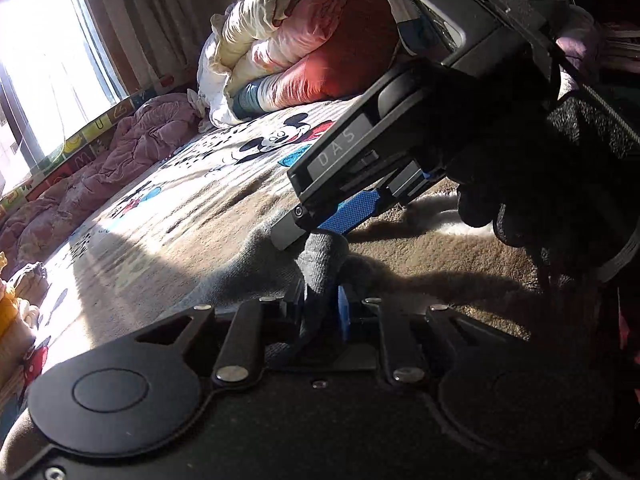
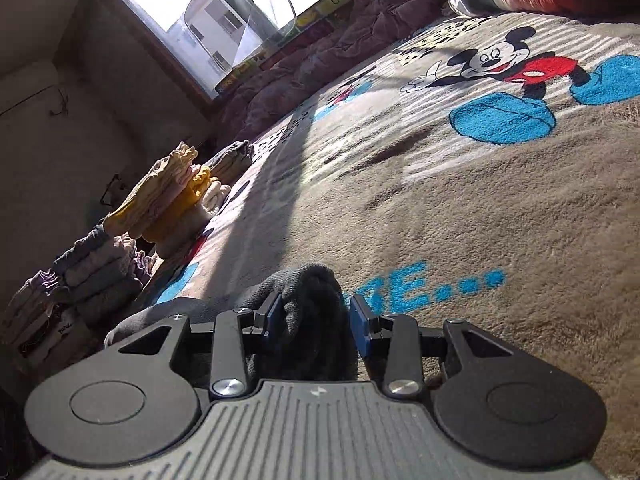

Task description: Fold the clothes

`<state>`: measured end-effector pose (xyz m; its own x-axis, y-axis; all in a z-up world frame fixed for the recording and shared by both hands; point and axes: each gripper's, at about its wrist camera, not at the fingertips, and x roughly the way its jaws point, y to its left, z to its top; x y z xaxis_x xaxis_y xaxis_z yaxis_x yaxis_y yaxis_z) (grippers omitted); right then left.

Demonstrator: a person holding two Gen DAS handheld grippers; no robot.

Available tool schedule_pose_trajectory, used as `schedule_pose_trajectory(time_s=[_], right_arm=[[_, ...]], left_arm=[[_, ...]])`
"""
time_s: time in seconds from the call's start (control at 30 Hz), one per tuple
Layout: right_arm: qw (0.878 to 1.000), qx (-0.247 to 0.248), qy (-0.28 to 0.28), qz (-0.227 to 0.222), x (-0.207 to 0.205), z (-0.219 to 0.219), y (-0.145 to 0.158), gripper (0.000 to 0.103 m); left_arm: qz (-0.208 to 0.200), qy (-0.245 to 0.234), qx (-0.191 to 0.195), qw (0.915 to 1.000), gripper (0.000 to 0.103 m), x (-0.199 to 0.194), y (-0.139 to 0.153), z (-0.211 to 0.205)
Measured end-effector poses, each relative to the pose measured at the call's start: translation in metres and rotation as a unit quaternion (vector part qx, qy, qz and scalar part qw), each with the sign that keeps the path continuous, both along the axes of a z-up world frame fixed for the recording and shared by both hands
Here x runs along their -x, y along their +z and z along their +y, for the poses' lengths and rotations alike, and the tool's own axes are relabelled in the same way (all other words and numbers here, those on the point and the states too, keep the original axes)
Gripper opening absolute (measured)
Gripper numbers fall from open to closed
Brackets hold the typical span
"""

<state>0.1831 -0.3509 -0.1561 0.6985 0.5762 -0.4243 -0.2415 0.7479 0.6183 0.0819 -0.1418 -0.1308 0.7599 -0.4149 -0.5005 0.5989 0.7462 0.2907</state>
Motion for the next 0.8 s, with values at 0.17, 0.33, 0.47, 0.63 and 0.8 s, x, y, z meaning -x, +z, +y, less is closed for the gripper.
schedule_pose_trajectory(time_s=[0.17, 0.33, 0.47, 0.63, 0.8], right_arm=[[0.995, 0.064, -0.032, -0.064, 0.022, 0.009, 0.017, 0.04], [0.977, 0.123, -0.03, -0.172, 0.053, 0.03, 0.042, 0.04], [0.976, 0.145, 0.019, -0.158, 0.048, 0.056, 0.04, 0.04], [0.985, 0.134, 0.028, -0.101, 0.031, 0.062, 0.025, 0.034], [0.989, 0.118, 0.024, -0.081, 0.031, 0.06, 0.015, 0.034]], left_arm=[[0.075, 0.132, 0.168, 0.9741, 0.051, 0.008, 0.024, 0.11], [0.118, 0.363, 0.394, 0.8361, 0.048, 0.017, 0.021, 0.262], [0.119, 0.426, 0.521, 0.7298, 0.048, 0.027, 0.007, 0.338], [0.131, 0.429, 0.624, 0.6395, 0.048, 0.034, -0.016, 0.378], [0.13, 0.43, 0.628, 0.6359, 0.045, 0.034, -0.013, 0.384]])
